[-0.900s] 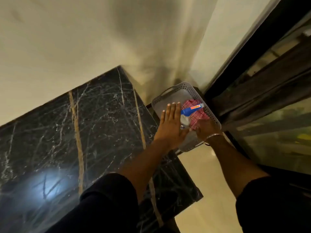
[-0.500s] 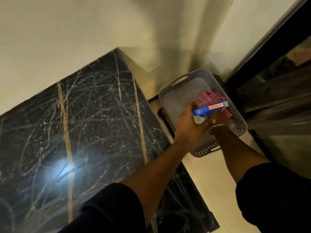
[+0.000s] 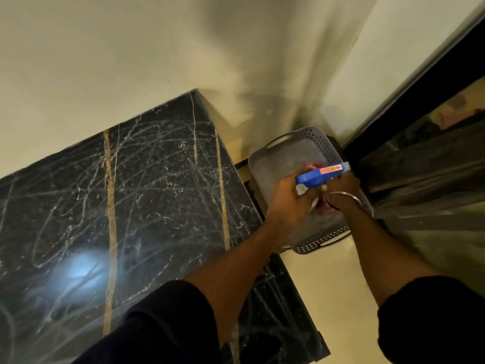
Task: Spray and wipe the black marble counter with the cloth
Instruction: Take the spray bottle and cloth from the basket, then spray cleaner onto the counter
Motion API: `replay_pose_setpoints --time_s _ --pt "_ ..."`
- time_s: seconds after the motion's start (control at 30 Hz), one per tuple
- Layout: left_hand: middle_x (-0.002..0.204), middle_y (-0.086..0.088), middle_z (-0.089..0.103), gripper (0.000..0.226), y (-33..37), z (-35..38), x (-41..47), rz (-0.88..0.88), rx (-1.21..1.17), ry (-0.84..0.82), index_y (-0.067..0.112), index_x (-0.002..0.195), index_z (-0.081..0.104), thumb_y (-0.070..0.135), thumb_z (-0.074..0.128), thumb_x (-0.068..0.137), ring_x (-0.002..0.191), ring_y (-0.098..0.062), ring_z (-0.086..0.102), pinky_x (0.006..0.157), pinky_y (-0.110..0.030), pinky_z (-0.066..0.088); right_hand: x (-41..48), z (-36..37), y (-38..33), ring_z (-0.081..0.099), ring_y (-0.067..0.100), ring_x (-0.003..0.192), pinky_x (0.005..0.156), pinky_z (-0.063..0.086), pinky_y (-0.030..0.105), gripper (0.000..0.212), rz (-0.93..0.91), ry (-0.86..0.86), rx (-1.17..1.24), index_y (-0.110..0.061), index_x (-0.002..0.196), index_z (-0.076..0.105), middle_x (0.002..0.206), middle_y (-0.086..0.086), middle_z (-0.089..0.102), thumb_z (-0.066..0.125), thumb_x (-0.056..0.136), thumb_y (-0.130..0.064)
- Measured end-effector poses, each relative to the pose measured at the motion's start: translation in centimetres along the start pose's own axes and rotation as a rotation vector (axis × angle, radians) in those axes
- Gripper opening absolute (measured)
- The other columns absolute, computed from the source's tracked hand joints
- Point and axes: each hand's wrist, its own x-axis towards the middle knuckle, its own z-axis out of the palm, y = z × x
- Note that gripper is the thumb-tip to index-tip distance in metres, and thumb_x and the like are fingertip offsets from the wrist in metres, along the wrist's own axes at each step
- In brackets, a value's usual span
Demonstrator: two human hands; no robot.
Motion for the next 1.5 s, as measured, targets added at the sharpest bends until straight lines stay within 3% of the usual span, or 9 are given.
replay_pose_setpoints --time_s 0.17,0.4,0.63,0.77,0.83,0.93,1.07,1.23,1.5 --pt "0.09 0.001 0.073 0.04 6.1 -2.8 -2.4 0.148 -0.077 0.094 0.021 0.111 0.067 0.045 0.072 0.08 0.083 -0.014 0.068 0.082 -0.039 0.057 -3.0 -2.6 -3.3 0.06 0.017 0.052 0.055 0.055 0.026 0.01 0.068 -0.064 0.758 0.0 0.077 0.065 0.06 0.007 0.066 0.057 0.08 -0.005" --pt "0.093 -0.001 0.072 0.022 15.4 -10.6 -8.5 0.363 -0.167 0.169 0.026 0.106 0.065 0.038 0.066 0.088 0.086 -0.018 0.068 0.079 -0.039 0.055 -15.5 -5.6 -10.7 0.068 0.024 0.076 0.066 0.055 0.033 0.03 -0.053 -0.159 1.191 -0.008 0.09 0.068 0.071 0.005 0.074 0.04 0.097 -0.016" --pt "0.093 -0.011 0.07 0.034 16.8 -23.3 -17.5 0.529 -0.24 0.245 0.012 0.109 0.063 0.04 0.061 0.09 0.085 -0.03 0.068 0.076 -0.052 0.056 -27.6 0.2 -14.0 0.067 0.027 0.069 0.063 0.054 0.034 0.021 -0.134 -0.361 1.141 -0.008 0.082 0.061 0.072 0.009 0.069 0.043 0.092 -0.013" --pt "0.075 0.004 0.058 0.007 14.1 -29.8 -22.7 0.607 -0.127 0.369 0.024 0.096 0.059 0.031 0.057 0.095 0.067 -0.013 0.055 0.061 -0.031 0.047 -33.8 7.2 -13.7 0.064 0.034 0.085 0.075 0.052 0.043 0.026 -0.21 -0.549 1.032 -0.004 0.094 0.072 0.082 0.014 0.074 0.057 0.073 -0.009" --pt "0.072 0.002 0.054 0.007 11.8 -33.1 -25.7 0.594 -0.11 0.418 0.029 0.098 0.056 0.035 0.055 0.095 0.064 -0.016 0.052 0.06 -0.029 0.045 -36.8 11.0 -13.3 0.069 0.034 0.086 0.072 0.057 0.044 0.056 -0.263 -0.668 0.971 -0.003 0.114 0.064 0.09 0.015 0.075 0.072 0.059 -0.013" --pt "0.078 -0.015 0.058 0.023 8.3 -37.9 -30.0 0.572 -0.113 0.473 0.022 0.101 0.057 0.042 0.051 0.093 0.069 -0.031 0.057 0.063 -0.039 0.048 -40.6 16.6 -12.5 0.07 0.032 0.097 0.077 0.058 0.048 0.065 -0.353 -0.779 0.836 -0.01 0.135 0.052 0.11 0.017 0.071 0.066 0.072 -0.009" --pt "0.07 0.004 0.053 0.014 3.6 -44.1 -35.4 0.535 -0.11 0.554 0.027 0.097 0.055 0.041 0.052 0.094 0.064 -0.008 0.052 0.06 -0.021 0.044 -44.1 23.3 -10.8 0.063 0.037 0.112 0.094 0.052 0.055 0.068 -0.418 -0.869 0.651 -0.028 0.14 0.05 0.127 0.015 0.064 0.064 0.081 0.004" --pt "0.074 0.004 0.052 0.004 -1.2 -49.6 -40.2 0.475 -0.068 0.621 0.026 0.097 0.054 0.022 0.052 0.098 0.064 -0.001 0.051 0.061 -0.014 0.044 -49.9 29.3 -9.2 0.062 0.021 0.101 0.079 0.057 0.029 0.069 -0.603 -0.688 0.264 -0.028 0.125 0.063 0.125 0.007 0.062 0.04 0.082 0.021" --pt "0.08 -0.009 0.059 0.027 -5.3 -53.2 -43.4 0.436 -0.112 0.646 0.024 0.1 0.057 0.048 0.051 0.089 0.07 -0.022 0.059 0.065 -0.03 0.051 -53.1 33.0 -7.3 0.061 0.031 0.105 0.093 0.051 0.047 0.052 -0.531 -0.789 0.34 -0.03 0.126 0.063 0.124 0.011 0.062 0.059 0.08 -0.006"
